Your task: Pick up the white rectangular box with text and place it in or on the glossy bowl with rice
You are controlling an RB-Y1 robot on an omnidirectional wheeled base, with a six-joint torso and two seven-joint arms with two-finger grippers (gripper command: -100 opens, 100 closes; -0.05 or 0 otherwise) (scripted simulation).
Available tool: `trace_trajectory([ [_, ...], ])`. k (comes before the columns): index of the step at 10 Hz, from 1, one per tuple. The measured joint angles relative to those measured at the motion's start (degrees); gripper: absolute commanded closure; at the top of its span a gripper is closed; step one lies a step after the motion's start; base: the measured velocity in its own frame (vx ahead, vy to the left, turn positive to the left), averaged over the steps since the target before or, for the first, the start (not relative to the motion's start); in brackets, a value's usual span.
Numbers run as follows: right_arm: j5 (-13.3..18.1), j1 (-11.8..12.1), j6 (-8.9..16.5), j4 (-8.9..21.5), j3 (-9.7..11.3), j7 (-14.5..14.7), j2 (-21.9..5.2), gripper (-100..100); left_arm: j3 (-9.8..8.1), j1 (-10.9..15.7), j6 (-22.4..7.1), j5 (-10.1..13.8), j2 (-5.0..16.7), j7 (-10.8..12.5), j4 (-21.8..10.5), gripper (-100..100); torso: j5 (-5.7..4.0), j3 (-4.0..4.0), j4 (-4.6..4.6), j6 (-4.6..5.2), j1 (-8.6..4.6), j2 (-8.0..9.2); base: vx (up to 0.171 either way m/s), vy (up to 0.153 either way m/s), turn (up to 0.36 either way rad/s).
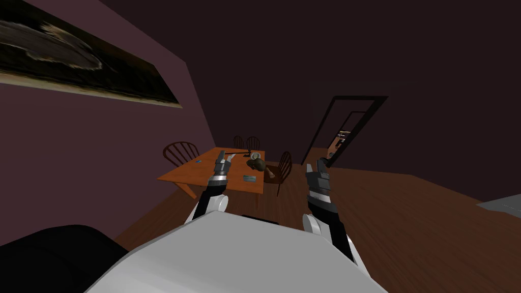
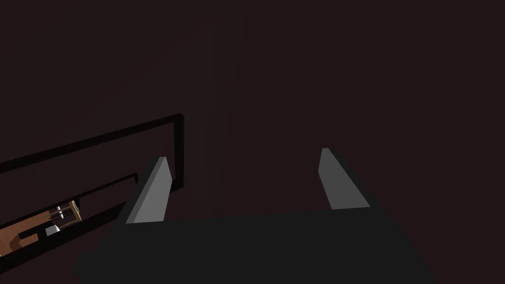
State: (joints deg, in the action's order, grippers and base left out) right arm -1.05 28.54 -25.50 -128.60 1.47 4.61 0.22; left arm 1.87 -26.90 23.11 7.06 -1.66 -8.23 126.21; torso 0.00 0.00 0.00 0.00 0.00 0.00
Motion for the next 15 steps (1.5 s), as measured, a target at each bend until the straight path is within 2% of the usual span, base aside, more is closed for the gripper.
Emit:
trace_trajectory([
  [4, 0.00, 0.00, 0.00, 0.00, 0.01, 0.00, 0.01, 0, -1.48, -1.41, -3.25, 0.96, 5.31, -0.39, -0.68, -100, -0.06, -0.03, -0.02, 0.00, -0.30, -0.06, 0.014, -0.078, -0.008],
  [6, 0.00, 0.00, 0.00, 0.00, 0.01, 0.00, 0.01, 0, -2.93, -2.33, -6.38, 1.77, 7.75, -0.78, -1.43, -100, -0.09, -0.03, -0.01, 0.00, -0.40, -0.05, 0.019, -0.129, -0.021],
  [7, 0.00, 0.00, 0.00, 0.00, 0.01, 0.00, 0.01, 0, -3.56, -3.96, -8.50, 2.24, 8.79, -1.05, -0.55, -100, -0.12, -0.03, -0.01, 0.00, -0.53, -0.06, 0.025, -0.161, -0.023],
  [8, 0.00, 0.00, 0.00, 0.00, 0.01, 0.00, 0.02, 0, -4.01, -5.03, -10.24, 2.51, 9.45, -1.49, -0.88, -100, -0.13, -0.04, -0.02, 0.01, -0.59, -0.07, 0.015, -0.100, -0.002],
  [10, 0.00, 0.00, 0.00, 0.00, 0.01, 0.00, 0.01, 0, -6.09, -5.41, -13.07, 3.68, 11.31, -1.20, -1.67, -100, -0.08, -0.03, -0.01, 0.01, -0.34, -0.05, 0.020, -0.104, -0.038],
  [11, 0.00, 0.00, 0.00, 0.00, 0.01, 0.00, 0.01, 0, -6.91, -6.97, -14.85, 4.19, 11.96, -1.37, -1.43, -100, -0.10, -0.04, -0.02, 0.00, -0.43, -0.07, 0.028, -0.099, -0.005],
  [12, 0.00, 0.00, 0.00, 0.00, 0.01, 0.00, 0.01, 0, -7.29, -7.22, -16.05, 4.37, 12.20, -1.57, -1.78, -100, -0.09, -0.05, -0.02, 0.01, -0.38, -0.09, 0.028, -0.114, -0.036],
  [13, 0.00, 0.00, 0.00, 0.00, 0.01, 0.00, 0.01, 0, -8.46, -8.16, -17.31, 5.15, 13.34, -1.36, -2.18, -100, -0.09, -0.05, -0.02, 0.00, -0.41, -0.09, 0.024, -0.087, -0.010],
  [15, 0.00, 0.00, 0.00, 0.00, 0.01, 0.00, 0.01, 0, -9.78, -8.90, -20.06, 5.81, 13.91, -1.49, -2.37, -100, -0.08, -0.04, -0.01, 0.01, -0.36, -0.06, 0.016, -0.091, -0.030],
])
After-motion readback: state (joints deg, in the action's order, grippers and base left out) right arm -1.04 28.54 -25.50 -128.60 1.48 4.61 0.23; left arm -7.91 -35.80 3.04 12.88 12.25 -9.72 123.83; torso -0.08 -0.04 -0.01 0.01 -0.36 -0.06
